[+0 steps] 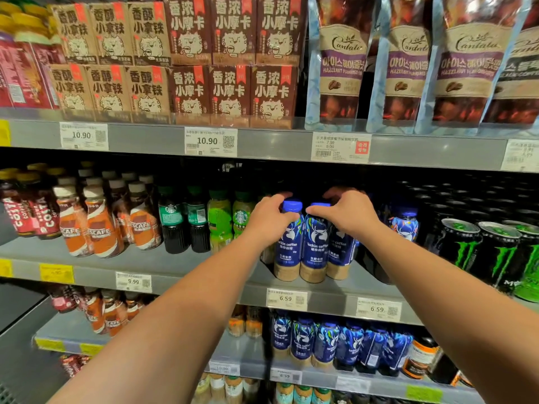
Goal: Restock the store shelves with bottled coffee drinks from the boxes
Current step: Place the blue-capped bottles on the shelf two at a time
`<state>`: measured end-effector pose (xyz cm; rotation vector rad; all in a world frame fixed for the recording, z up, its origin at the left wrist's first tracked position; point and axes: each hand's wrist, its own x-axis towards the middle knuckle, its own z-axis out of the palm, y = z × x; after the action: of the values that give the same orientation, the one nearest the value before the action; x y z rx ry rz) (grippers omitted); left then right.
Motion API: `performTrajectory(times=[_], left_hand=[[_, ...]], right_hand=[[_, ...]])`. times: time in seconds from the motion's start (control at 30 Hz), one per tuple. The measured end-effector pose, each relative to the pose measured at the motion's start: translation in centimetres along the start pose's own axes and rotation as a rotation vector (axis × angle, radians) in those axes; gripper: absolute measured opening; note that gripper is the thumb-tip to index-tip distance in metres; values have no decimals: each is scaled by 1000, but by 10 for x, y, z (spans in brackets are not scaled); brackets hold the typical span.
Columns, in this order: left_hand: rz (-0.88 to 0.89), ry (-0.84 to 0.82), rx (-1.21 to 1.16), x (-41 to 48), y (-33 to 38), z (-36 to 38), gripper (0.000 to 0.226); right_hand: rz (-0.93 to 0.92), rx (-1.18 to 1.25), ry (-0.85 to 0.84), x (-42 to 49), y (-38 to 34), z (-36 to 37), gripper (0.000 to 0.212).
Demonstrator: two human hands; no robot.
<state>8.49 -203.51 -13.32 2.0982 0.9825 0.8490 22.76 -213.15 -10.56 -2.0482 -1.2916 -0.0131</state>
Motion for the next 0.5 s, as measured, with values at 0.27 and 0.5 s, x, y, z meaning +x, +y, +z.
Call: performTrajectory(times=[0.27, 0.5], left_hand=[[47, 93, 37, -2, 3, 10, 44], [42, 165, -45, -2, 5, 17, 47]], right_hand=[[15, 32, -2, 0, 7, -5, 41], [-16, 69, 46, 0, 13, -4, 47]])
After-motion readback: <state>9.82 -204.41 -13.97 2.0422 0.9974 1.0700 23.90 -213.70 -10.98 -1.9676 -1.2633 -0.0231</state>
